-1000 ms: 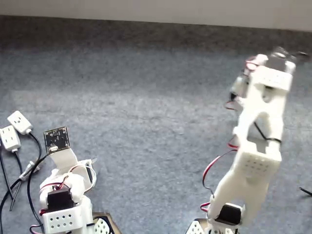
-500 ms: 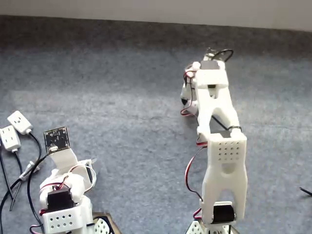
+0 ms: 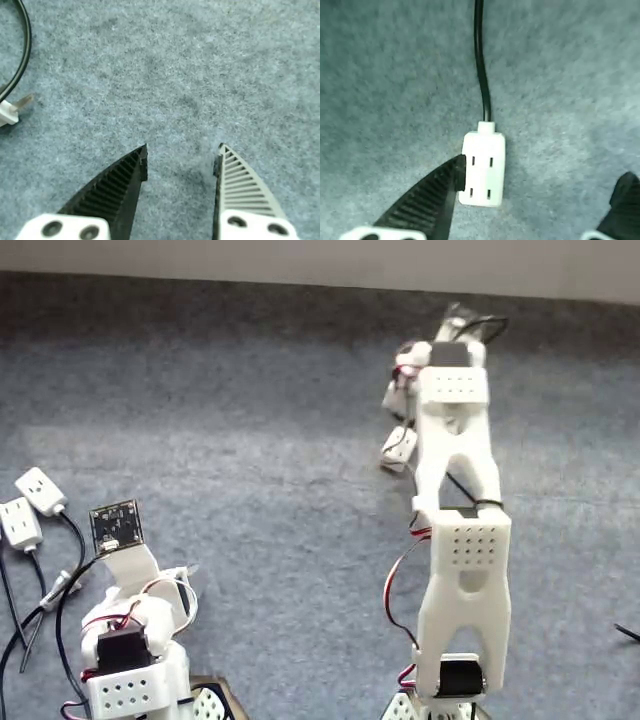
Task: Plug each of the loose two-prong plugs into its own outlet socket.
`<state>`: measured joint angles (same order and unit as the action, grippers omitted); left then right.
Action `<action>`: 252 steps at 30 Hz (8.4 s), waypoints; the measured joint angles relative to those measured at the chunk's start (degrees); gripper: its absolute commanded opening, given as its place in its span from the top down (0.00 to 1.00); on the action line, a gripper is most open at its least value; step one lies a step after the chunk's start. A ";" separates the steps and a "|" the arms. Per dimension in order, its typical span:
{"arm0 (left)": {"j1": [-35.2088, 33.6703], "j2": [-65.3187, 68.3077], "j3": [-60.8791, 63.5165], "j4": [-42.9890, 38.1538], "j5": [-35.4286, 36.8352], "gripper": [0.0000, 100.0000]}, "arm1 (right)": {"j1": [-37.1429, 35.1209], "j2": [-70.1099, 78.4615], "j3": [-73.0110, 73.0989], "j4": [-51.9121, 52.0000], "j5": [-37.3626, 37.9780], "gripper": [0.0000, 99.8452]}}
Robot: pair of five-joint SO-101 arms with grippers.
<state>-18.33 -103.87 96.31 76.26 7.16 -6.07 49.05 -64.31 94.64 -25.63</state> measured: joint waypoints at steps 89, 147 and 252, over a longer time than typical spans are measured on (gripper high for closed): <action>-36.92 96.18 -71.47 0.97 -76.84 0.77 | 12.22 -56.97 115.34 -52.48 16.35 0.57; -37.45 112.79 -68.40 -5.63 -85.45 0.98 | 12.22 -56.97 115.34 -52.48 16.35 0.57; 55.38 1.41 0.09 -50.99 -12.48 0.99 | -35.25 -106.02 86.95 -8.00 26.64 0.58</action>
<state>37.05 -102.46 96.40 25.27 -5.32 -41.32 -56.97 22.64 86.64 1.01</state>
